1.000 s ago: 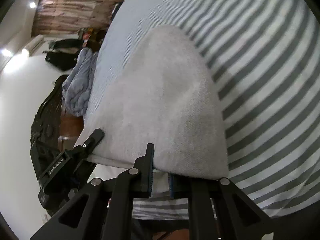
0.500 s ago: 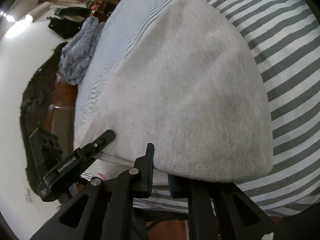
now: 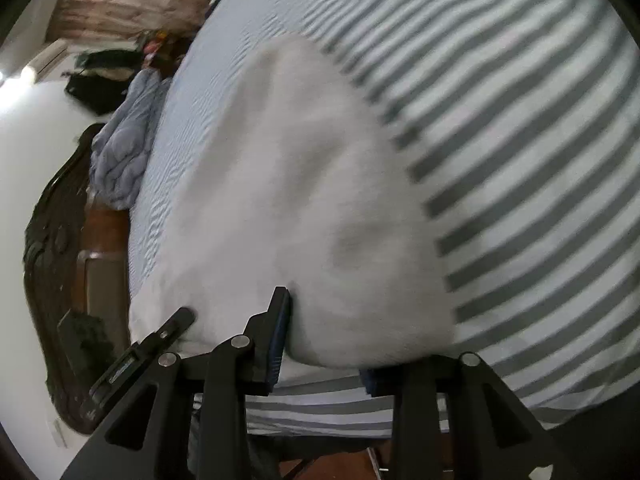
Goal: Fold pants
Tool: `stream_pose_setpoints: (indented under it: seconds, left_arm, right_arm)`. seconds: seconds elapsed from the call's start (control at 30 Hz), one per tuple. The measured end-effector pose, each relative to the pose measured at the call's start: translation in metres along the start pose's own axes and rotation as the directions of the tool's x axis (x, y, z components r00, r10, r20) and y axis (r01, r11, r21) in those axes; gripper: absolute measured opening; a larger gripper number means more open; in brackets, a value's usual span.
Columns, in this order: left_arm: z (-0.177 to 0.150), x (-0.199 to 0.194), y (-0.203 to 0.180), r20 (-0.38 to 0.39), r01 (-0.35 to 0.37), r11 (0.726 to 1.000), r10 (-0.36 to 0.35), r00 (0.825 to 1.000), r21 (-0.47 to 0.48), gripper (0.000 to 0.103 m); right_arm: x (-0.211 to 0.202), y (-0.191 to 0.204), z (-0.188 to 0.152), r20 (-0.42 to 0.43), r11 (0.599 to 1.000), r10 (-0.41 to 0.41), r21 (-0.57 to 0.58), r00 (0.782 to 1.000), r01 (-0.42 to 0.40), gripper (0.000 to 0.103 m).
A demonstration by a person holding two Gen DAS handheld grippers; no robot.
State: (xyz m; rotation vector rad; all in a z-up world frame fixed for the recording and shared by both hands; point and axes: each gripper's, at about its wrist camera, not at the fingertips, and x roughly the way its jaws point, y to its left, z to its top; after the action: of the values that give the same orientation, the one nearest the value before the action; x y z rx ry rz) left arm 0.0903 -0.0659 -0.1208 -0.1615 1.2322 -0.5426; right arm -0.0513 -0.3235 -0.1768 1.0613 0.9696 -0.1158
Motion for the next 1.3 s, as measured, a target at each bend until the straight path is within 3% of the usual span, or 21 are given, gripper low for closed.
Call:
stream_pose_setpoints:
  seconds: [0.13, 0.4, 0.6, 0.93, 1.13, 1.3]
  left_arm:
    - [-0.002, 0.000, -0.008, 0.004, -0.028, 0.999, 0.027, 1.000, 0.038, 0.033]
    - [-0.003, -0.004, -0.001, 0.018, -0.077, 0.997, 0.077, 0.997, 0.011, 0.034]
    - [-0.003, -0.016, -0.005, 0.076, -0.145, 0.989, 0.142, 0.987, 0.038, 0.034]
    - [-0.015, -0.030, -0.044, 0.213, -0.202, 0.967, 0.166, 0.963, 0.158, 0.037]
    - [-0.022, -0.009, -0.056, 0.190, -0.242, 0.942, 0.199, 0.961, 0.234, 0.042]
    - [-0.027, 0.007, -0.050, 0.168, -0.275, 0.929, 0.238, 0.957, 0.248, 0.042]
  right_arm:
    - [-0.011, 0.002, -0.002, 0.066, 0.995, -0.084, -0.056, 0.994, 0.088, 0.015]
    - [-0.011, -0.014, 0.003, 0.033, 0.997, -0.078, -0.020, 0.996, 0.079, 0.014]
    - [-0.015, 0.007, 0.000, -0.022, 0.991, -0.107, -0.087, 0.994, 0.105, 0.033]
    - [-0.032, 0.049, -0.018, 0.016, 0.916, -0.262, -0.312, 0.965, 0.254, 0.036]
    - [-0.045, 0.074, -0.021, 0.058, 0.870, -0.287, -0.403, 0.956, 0.285, 0.036]
    - [-0.058, 0.097, -0.015, 0.106, 0.853, -0.257, -0.442, 0.961, 0.277, 0.036]
